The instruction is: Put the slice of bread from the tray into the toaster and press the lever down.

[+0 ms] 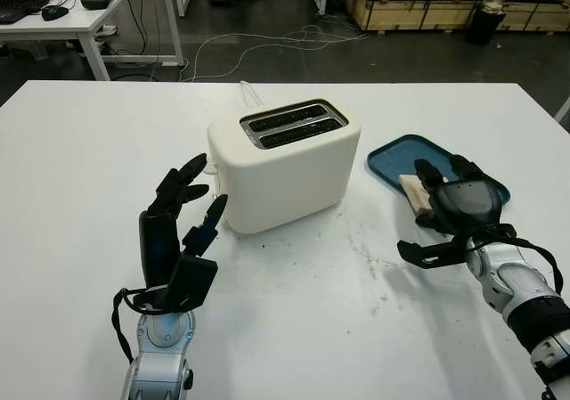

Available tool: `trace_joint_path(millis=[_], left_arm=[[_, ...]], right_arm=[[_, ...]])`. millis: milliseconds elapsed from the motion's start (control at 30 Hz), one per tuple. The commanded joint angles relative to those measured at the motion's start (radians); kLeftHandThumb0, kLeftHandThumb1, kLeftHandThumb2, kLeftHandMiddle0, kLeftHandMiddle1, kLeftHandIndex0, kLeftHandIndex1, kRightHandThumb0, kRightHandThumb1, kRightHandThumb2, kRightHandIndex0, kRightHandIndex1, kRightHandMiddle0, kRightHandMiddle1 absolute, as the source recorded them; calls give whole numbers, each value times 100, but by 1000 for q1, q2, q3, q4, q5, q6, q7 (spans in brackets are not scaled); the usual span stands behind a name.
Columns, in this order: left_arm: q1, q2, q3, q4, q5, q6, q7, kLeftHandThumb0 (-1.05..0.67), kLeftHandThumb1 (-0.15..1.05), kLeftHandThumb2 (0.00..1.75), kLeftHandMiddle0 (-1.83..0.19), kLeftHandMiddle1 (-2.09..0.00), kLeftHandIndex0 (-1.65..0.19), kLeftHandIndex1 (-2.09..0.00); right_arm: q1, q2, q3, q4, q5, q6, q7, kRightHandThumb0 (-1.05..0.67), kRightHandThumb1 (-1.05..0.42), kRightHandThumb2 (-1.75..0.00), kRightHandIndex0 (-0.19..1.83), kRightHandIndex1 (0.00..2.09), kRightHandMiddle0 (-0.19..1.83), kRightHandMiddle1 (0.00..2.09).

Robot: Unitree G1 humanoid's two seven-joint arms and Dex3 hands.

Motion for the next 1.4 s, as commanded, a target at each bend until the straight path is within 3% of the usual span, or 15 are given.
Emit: trace_joint_path(millis=[0, 67, 133, 167, 200, 233, 300, 333, 467, 533, 800, 1033, 1367], left_arm=[[-10, -1, 1, 12, -4, -19, -2, -46, 92, 17, -33, -108, -51, -32], [-13, 2, 2, 16, -3, -24, -4, -47, 92, 17, -33, -109, -51, -32], [-14, 5, 2, 16, -2, -26, -6, -47, 92, 18, -33, -109, -51, -32], [-13, 2, 2, 16, -5, -27, -6, -47, 92, 18, -33, -109, -51, -33], [-13, 1, 1, 17, -2, -28, -4, -46, 92, 18, -32, -110, -51, -33], [-13, -1, 0, 17, 1, -27, -2, -46, 92, 17, -32, -110, -51, -33], [-12, -2, -2, 16, 10, -23, 3, -46, 92, 17, -33, -110, -51, -33], [-12, -3, -2, 17, 10, -24, 4, -46, 92, 17, -33, -109, -51, -33], [-11, -5, -4, 15, 12, -22, 5, -45, 92, 16, -33, -108, -51, -33], [-10, -6, -5, 13, 10, -19, 3, -44, 92, 17, -32, -107, -50, -33], [-8, -6, -7, 14, 21, -17, 9, -46, 92, 17, -32, -106, -50, -33], [-7, -4, -7, 20, 18, -26, 6, -43, 92, 17, -32, -106, -50, -34], [-6, -5, -8, 19, 24, -21, 10, -43, 92, 17, -34, -107, -51, -34]], right_arm=[[14, 24, 27, 30, -18, 36, 42, -65, -77, 0, 28, 9, 27, 6], [12, 29, 32, 30, -16, 55, 51, -60, -77, 0, 33, 11, 31, 7], [13, 29, 34, 27, -11, 60, 52, -39, -81, -1, 51, 21, 47, 14], [17, 24, 32, 24, 0, 40, 48, -31, -83, -1, 51, 59, 58, 18], [17, 17, 35, 24, 3, 22, 46, -24, -84, -1, 62, 111, 73, 26], [17, 14, 38, 29, 3, 11, 40, -23, -83, 0, 80, 149, 87, 32], [16, 16, 41, 47, 1, -4, 7, -32, -85, -1, 92, 168, 96, 36], [20, 18, 37, 58, 6, -22, -31, -36, -86, -1, 95, 171, 100, 37], [20, 27, 25, 112, 27, -92, -168, -43, -92, -2, 103, 174, 65, 152], [15, 28, 26, 125, 32, -104, -185, -43, -92, -8, 104, 174, 63, 169], [0, 31, 32, 145, 31, -116, -182, -45, -92, -18, 104, 175, 61, 175], [0, 33, 4, 178, 58, -195, -343, -44, -92, -8, 105, 175, 65, 175], [-74, -21, -14, 101, 49, -214, -332, -49, -92, -56, 104, 175, 55, 175]])
